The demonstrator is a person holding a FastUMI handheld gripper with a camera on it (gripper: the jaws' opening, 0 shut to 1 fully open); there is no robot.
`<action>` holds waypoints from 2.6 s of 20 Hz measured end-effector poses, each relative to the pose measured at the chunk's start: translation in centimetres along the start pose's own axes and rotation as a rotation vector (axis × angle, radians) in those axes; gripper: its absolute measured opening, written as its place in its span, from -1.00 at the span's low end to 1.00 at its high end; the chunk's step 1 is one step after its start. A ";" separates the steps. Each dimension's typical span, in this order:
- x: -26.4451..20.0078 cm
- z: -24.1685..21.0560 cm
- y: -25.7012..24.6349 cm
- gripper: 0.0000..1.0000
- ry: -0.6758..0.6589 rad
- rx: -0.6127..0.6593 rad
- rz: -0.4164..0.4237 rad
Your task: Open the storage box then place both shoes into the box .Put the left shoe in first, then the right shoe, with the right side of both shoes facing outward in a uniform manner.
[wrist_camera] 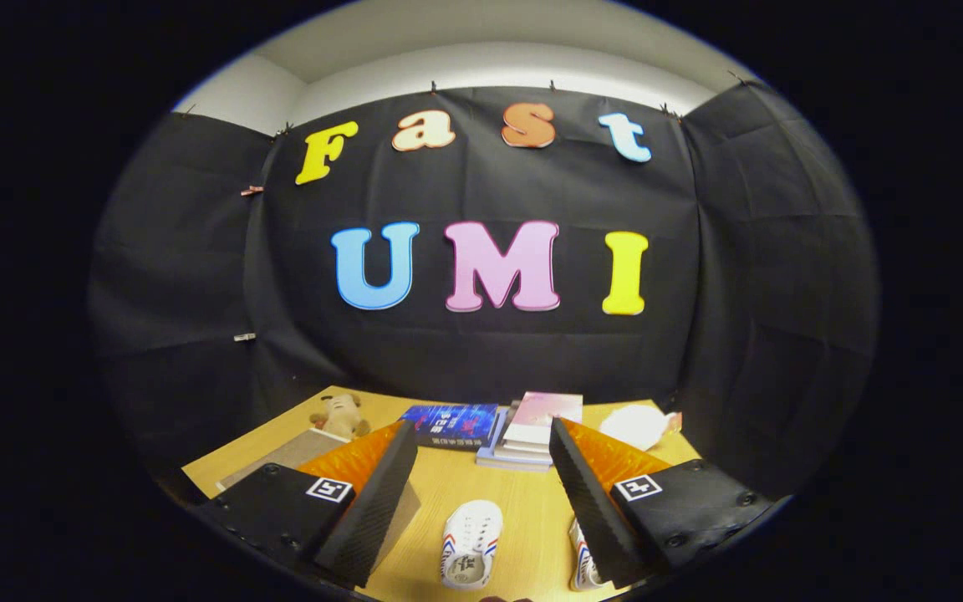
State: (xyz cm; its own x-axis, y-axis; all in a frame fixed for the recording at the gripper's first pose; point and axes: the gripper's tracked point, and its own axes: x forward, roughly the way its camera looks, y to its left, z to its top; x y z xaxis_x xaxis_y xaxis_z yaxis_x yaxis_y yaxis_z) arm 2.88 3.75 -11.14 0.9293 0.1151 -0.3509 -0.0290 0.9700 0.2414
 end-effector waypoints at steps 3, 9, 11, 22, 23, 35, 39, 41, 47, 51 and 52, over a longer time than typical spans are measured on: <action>0.8 -4.2 0.6 0.99 0.159 0.144 0.084; 1.1 -11.1 4.9 0.96 0.429 0.404 0.321; 1.0 -13.3 6.7 0.97 0.508 0.470 0.397; 1.4 -20.3 13.8 0.96 0.756 0.793 0.727; 1.7 -20.7 14.1 0.95 0.759 0.795 0.735; 0.7 -18.7 16.0 0.91 0.879 1.070 0.880; 0.0 -17.3 14.7 0.91 0.887 1.157 0.866; -0.9 -15.9 14.1 0.91 0.883 1.212 0.877; -1.1 -14.7 16.3 0.36 0.901 1.239 0.867; -1.5 -14.7 18.3 -0.02 0.924 1.179 0.892; -0.4 -15.3 17.6 -0.27 0.922 1.143 0.841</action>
State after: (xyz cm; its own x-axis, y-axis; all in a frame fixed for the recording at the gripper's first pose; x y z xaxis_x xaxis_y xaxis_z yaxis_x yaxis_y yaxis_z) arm -3.63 24.09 -20.58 0.2757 0.9589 -0.0672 0.2779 -0.0126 0.9605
